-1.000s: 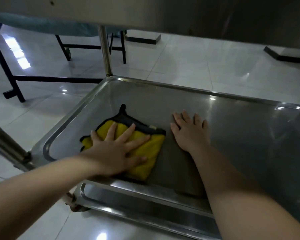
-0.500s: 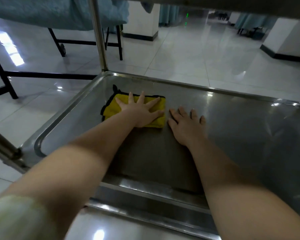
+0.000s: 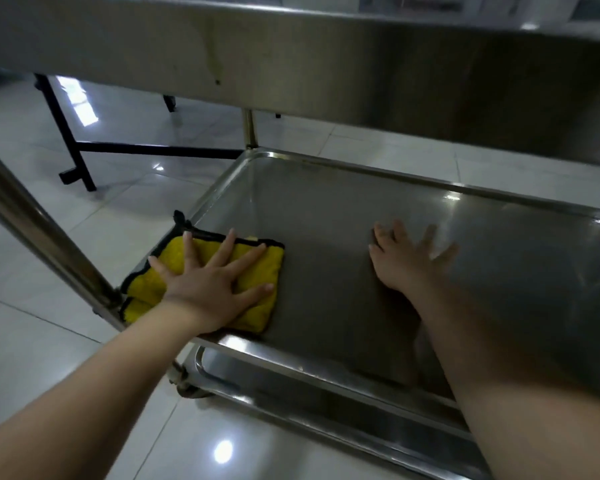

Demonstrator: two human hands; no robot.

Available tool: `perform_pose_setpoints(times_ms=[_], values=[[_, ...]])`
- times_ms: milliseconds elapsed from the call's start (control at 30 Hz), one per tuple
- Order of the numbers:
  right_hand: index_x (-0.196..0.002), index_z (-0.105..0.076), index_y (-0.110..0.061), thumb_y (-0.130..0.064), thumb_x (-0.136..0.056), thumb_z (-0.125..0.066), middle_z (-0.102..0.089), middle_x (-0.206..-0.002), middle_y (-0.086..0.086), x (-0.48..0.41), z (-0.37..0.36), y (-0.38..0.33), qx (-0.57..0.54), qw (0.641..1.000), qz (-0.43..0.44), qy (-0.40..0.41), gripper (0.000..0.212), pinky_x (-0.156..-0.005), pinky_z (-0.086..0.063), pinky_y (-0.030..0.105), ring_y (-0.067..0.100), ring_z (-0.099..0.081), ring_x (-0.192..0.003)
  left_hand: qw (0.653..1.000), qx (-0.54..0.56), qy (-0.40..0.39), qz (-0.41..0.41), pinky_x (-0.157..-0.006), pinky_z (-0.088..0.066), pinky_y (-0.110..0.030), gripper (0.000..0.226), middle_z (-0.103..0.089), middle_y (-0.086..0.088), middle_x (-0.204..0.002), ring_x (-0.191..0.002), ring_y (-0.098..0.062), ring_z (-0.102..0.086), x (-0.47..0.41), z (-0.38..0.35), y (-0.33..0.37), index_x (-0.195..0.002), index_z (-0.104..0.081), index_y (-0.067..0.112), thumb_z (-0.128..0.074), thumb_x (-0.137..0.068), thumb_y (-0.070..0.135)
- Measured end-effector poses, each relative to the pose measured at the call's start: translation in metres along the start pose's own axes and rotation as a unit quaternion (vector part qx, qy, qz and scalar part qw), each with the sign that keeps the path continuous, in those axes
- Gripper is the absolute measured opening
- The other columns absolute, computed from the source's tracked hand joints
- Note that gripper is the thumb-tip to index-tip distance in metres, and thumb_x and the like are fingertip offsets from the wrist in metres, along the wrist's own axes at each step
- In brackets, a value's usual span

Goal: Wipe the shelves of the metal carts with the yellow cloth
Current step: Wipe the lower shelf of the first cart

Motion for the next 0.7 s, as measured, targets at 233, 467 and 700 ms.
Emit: perform_pose_setpoints(times_ms=[233,467,700], values=[[-0.155,-0.005,-0.042,-0.060,-0.100,-0.011,0.005,-0.165,-0.008,-0.016,-0.015,-0.102,0.012,0.994,0.103,0.043,0.058,-0.112,0.008,0.069,0.038,0.015,-0.148,1.000,0.011,0.005,0.003,-0.102,0.006,-0.082,0.071,0.029,0.018,-0.157,-0.144,-0.045,0.023,0.000,0.000,0.003,-0.133,0.024,0.071,-0.010,-0.074,0.091],[-0.154,0.000,-0.042,-0.058,-0.101,-0.010,0.007,-0.165,-0.006,-0.023,-0.025,-0.098,-0.022,0.995,0.091,0.046,0.057,-0.118,0.000,0.061,0.036,0.009,-0.150,0.999,-0.013,0.044,-0.019,-0.098,0.010,-0.083,0.073,0.018,0.015,-0.162,-0.146,-0.044,0.018,-0.111,0.032,0.010,-0.139,0.015,0.068,-0.011,-0.075,0.092],[-0.154,-0.005,-0.043,-0.059,-0.101,-0.011,0.002,-0.165,-0.010,-0.030,-0.021,-0.092,-0.041,0.995,0.082,0.041,0.056,-0.118,0.001,0.061,0.032,0.009,-0.150,0.998,-0.027,0.020,-0.045,-0.100,0.007,-0.082,0.075,0.010,0.014,-0.164,-0.148,-0.043,0.014,-0.168,0.055,0.033,-0.144,0.010,0.063,-0.011,-0.078,0.091]])
Point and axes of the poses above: each hand's wrist, its own x-axis away from the middle knuckle, its own z-axis out of the back of the hand, y = z × x, the point moved 2 cm from there along -x, towards the middle knuckle
